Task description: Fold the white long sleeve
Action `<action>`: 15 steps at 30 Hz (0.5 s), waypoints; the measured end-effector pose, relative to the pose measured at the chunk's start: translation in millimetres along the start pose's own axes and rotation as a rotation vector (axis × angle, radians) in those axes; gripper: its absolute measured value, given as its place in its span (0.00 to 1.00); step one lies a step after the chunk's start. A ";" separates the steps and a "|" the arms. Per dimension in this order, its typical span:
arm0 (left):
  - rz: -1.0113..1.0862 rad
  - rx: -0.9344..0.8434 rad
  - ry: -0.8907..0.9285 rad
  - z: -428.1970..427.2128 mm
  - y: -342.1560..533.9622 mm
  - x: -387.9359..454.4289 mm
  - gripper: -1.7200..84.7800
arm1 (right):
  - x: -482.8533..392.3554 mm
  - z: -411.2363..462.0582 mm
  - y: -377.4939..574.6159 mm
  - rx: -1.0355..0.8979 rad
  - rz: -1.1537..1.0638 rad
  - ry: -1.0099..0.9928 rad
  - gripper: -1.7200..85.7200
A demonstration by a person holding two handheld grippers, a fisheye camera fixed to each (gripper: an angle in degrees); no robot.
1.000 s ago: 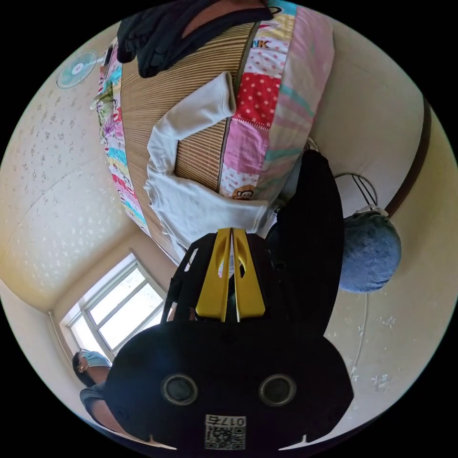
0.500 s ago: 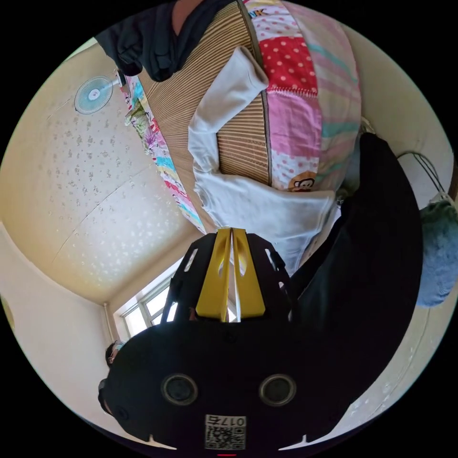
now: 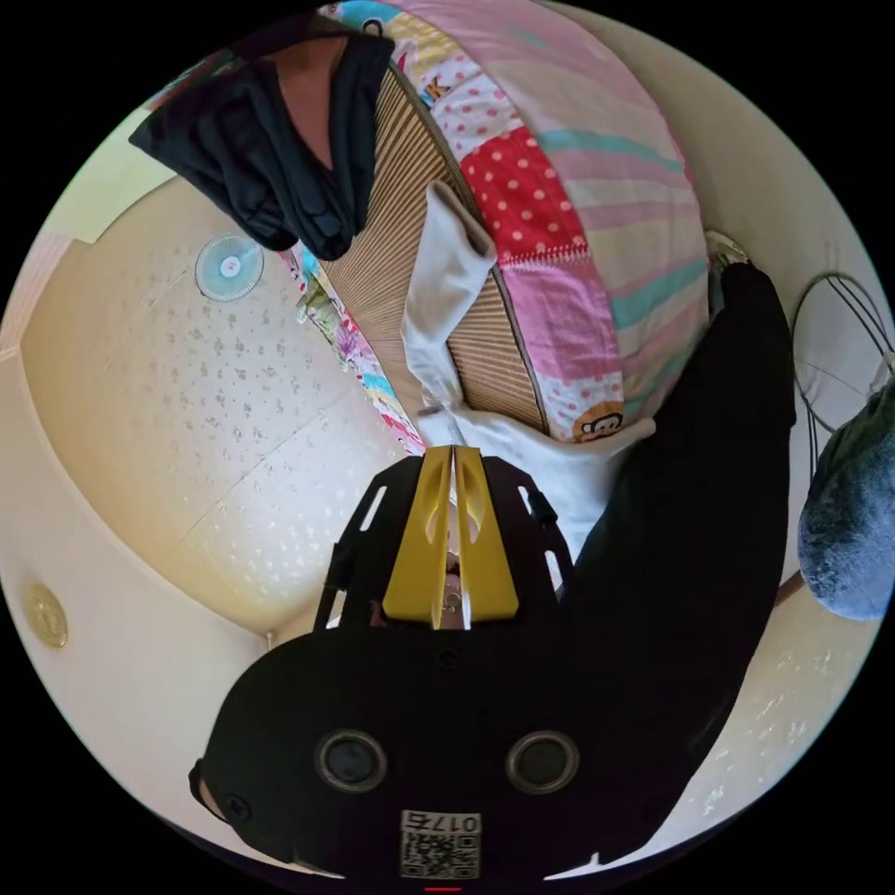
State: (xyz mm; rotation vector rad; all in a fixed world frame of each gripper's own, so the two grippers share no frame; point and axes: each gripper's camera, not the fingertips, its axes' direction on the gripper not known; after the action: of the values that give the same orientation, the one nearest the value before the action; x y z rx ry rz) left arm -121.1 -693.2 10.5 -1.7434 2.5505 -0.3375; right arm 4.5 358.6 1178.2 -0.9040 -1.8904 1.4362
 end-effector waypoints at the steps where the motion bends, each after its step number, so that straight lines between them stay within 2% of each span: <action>1: -0.023 -0.083 0.008 28.3 9.3 -3.5 0.18 | 3.6 -5.1 -5.4 0.010 0.014 -0.002 0.03; 3: -0.048 -0.192 -0.005 60.2 27.2 -10.0 0.17 | 9.3 -10.6 -13.4 0.024 0.039 0.001 0.04; 7: -0.113 -0.430 -0.153 101.0 72.6 -36.8 0.15 | 22.6 -13.0 -34.9 0.059 0.108 -0.001 0.07; 8: -0.132 -0.468 -0.182 104.1 84.7 -47.0 0.12 | 25.7 -10.2 -41.7 0.071 0.126 -0.011 0.08; 11: -0.190 -0.518 -0.186 101.5 106.8 -70.6 0.04 | 31.8 6.2 -60.0 0.089 0.160 -0.078 0.11; 15: -0.355 -0.502 -0.108 94.8 113.1 -91.9 0.02 | 33.8 38.5 -78.4 0.110 0.191 -0.161 0.14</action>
State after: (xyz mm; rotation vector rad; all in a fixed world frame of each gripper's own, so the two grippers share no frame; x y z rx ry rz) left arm -176.6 -584.1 -112.9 -2.3045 2.3775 0.4227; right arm -58.7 349.4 1246.6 -0.9621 -1.8583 1.7556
